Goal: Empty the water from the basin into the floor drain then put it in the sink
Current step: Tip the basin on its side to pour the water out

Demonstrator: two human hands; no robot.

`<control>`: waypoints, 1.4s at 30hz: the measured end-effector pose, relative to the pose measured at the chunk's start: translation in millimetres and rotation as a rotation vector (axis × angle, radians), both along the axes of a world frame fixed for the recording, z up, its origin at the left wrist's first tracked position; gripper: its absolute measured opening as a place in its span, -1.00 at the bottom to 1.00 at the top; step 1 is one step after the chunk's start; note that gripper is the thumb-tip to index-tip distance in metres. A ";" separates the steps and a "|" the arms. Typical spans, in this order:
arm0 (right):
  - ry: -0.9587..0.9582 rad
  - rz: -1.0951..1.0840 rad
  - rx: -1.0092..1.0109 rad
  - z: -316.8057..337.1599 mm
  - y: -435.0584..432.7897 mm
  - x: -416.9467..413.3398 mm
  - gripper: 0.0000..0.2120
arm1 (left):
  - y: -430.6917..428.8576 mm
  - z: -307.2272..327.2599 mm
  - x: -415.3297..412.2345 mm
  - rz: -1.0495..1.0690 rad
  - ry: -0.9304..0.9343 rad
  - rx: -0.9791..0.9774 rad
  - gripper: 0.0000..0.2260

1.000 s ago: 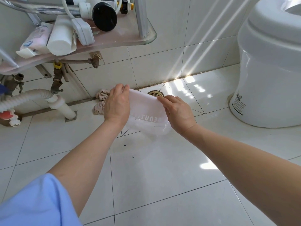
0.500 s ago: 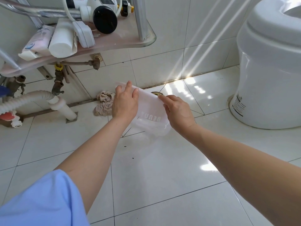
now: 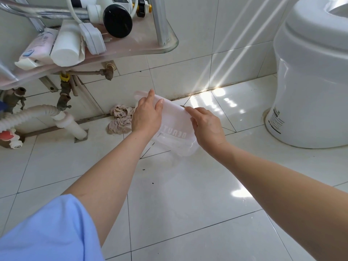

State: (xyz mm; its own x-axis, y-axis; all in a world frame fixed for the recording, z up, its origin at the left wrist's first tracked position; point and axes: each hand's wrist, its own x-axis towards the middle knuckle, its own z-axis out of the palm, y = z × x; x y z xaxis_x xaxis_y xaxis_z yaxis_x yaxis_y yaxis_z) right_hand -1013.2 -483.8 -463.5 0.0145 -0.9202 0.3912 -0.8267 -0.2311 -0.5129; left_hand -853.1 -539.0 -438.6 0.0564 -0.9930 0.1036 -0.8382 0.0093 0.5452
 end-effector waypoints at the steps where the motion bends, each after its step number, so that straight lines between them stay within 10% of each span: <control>1: -0.002 -0.002 -0.002 0.2 -0.6 -0.4 -0.63 | -0.4 -0.2 -0.3 -0.005 0.004 0.002 -0.52; 42: 0.008 -0.065 0.067 -10.0 -8.2 -12.3 -0.73 | -7.6 1.6 -27.5 -0.071 0.129 0.071 -0.53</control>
State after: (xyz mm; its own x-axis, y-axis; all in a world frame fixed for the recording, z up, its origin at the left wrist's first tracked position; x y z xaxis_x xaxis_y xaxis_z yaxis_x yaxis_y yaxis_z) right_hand -1025.6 -492.0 -473.5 -0.0432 -0.9433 0.3292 -0.8431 -0.1423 -0.5186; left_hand -880.5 -546.6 -437.0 -0.0057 -0.9996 0.0293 -0.7600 0.0234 0.6495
